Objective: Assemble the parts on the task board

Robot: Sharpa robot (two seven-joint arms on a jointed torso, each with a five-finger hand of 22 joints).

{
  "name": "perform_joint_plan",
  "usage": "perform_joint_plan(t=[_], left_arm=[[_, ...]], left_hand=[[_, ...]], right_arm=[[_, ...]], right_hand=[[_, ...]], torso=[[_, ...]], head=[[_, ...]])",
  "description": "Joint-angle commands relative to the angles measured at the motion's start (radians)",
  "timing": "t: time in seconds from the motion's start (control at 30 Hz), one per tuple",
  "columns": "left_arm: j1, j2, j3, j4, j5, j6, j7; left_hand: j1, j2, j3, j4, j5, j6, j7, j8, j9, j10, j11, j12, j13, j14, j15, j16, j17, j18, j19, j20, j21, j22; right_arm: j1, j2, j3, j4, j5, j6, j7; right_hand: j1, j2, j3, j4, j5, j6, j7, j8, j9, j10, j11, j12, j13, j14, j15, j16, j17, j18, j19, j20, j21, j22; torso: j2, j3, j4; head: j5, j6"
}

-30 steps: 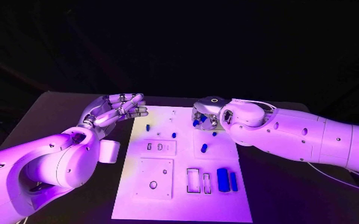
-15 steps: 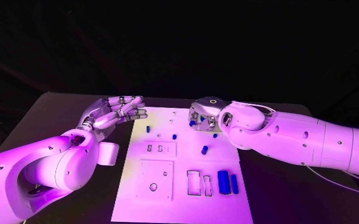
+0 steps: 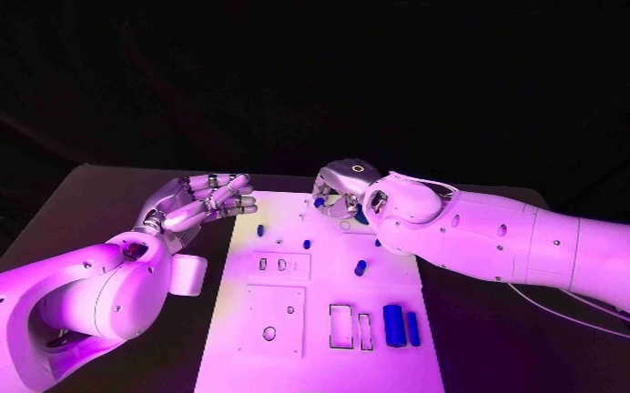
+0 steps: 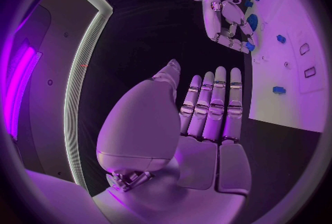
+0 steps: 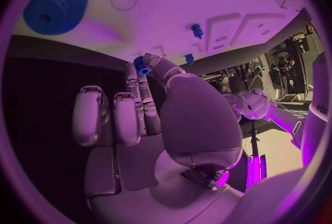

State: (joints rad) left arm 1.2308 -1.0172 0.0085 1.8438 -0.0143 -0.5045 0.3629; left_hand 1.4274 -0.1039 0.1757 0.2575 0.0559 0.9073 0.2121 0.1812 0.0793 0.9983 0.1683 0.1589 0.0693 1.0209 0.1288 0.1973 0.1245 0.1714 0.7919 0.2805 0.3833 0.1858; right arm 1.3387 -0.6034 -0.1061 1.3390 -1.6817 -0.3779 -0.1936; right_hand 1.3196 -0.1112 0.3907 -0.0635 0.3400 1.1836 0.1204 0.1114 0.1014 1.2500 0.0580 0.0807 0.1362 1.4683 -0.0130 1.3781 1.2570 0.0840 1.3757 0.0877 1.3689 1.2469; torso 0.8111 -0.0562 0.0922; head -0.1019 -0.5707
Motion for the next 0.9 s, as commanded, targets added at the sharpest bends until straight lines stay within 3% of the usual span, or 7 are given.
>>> perform_joint_plan(t=[0.03, 0.3, 0.37, 0.63, 0.9], left_arm=[[0.003, 0.003, 0.001, 0.001, 0.003, 0.02, 0.0], [0.003, 0.006, 0.001, 0.0, 0.003, 0.021, -0.001], [0.004, 0.007, 0.001, 0.0, 0.003, 0.021, -0.002], [0.004, 0.007, 0.001, 0.0, 0.003, 0.023, -0.003], [0.005, 0.006, 0.001, -0.002, 0.003, 0.022, -0.004]], left_hand=[[0.002, -0.002, -0.007, -0.001, -0.006, -0.002, 0.007, -0.006, -0.001, -0.002, 0.004, -0.006, -0.002, 0.0, 0.006, -0.003, 0.001, 0.009, 0.003, -0.001, 0.003, 0.002], [0.002, -0.002, -0.007, -0.001, -0.006, -0.002, 0.007, -0.006, -0.001, -0.002, 0.004, -0.006, -0.002, 0.0, 0.006, -0.003, 0.001, 0.009, 0.003, -0.001, 0.003, 0.002], [0.002, -0.002, -0.007, -0.001, -0.006, -0.002, 0.007, -0.006, -0.001, -0.002, 0.004, -0.006, -0.002, 0.0, 0.006, -0.003, 0.001, 0.009, 0.003, -0.001, 0.003, 0.002], [0.002, -0.003, -0.007, -0.001, -0.006, -0.002, 0.007, -0.007, -0.001, -0.002, 0.004, -0.007, -0.002, 0.0, 0.006, -0.005, 0.001, 0.009, 0.003, -0.001, 0.004, 0.002], [0.002, -0.003, -0.007, -0.001, -0.006, -0.002, 0.007, -0.007, -0.001, -0.002, 0.004, -0.007, -0.002, 0.0, 0.006, -0.005, 0.001, 0.009, 0.003, -0.001, 0.004, 0.002]], right_arm=[[0.002, 0.022, 0.0, -0.024, -0.01, -0.037, -0.031], [0.0, 0.068, 0.0, -0.072, -0.004, -0.033, -0.029], [0.0, 0.073, 0.0, -0.078, -0.003, -0.031, -0.028], [-0.001, 0.082, 0.0, -0.09, 0.008, -0.015, -0.02], [-0.003, 0.084, 0.0, -0.087, 0.015, 0.008, -0.013]], right_hand=[[0.003, 0.003, 0.007, 0.0, -0.003, 0.0, 0.001, 0.001, 0.017, 0.005, 0.0, -0.006, -0.001, 0.052, -0.005, 0.006, 0.002, -0.017, 0.009, 0.001, 0.005, 0.003], [0.001, 0.001, 0.01, 0.002, -0.006, -0.003, 0.002, -0.002, 0.018, 0.003, 0.002, -0.009, -0.002, 0.052, -0.004, 0.008, 0.003, -0.017, 0.009, 0.002, 0.007, 0.006], [0.0, 0.001, 0.011, 0.003, -0.007, -0.003, 0.002, -0.002, 0.018, 0.002, 0.002, -0.01, -0.002, 0.052, -0.004, 0.008, 0.004, -0.018, 0.011, 0.002, 0.009, 0.01], [-0.001, 0.0, 0.013, 0.004, -0.009, -0.004, 0.002, -0.003, 0.019, 0.003, 0.002, -0.01, -0.003, 0.052, -0.004, 0.009, 0.004, -0.018, 0.012, 0.002, 0.011, 0.013], [-0.002, 0.0, 0.013, 0.004, -0.01, -0.004, 0.003, -0.003, 0.02, 0.003, 0.002, -0.011, -0.003, 0.051, -0.003, 0.008, 0.002, -0.018, 0.012, 0.002, 0.011, 0.013]], torso=[[0.003, 0.0, 0.0011], [0.005, -0.0005, 0.0065], [0.005, -0.0007, 0.0051], [0.008, 0.0002, 0.0037], [0.008, -0.0012, 0.0075]], head=[[0.003, 0.002], [0.007, 0.001], [0.01, 0.002], [0.012, 0.008], [0.011, 0.001]])
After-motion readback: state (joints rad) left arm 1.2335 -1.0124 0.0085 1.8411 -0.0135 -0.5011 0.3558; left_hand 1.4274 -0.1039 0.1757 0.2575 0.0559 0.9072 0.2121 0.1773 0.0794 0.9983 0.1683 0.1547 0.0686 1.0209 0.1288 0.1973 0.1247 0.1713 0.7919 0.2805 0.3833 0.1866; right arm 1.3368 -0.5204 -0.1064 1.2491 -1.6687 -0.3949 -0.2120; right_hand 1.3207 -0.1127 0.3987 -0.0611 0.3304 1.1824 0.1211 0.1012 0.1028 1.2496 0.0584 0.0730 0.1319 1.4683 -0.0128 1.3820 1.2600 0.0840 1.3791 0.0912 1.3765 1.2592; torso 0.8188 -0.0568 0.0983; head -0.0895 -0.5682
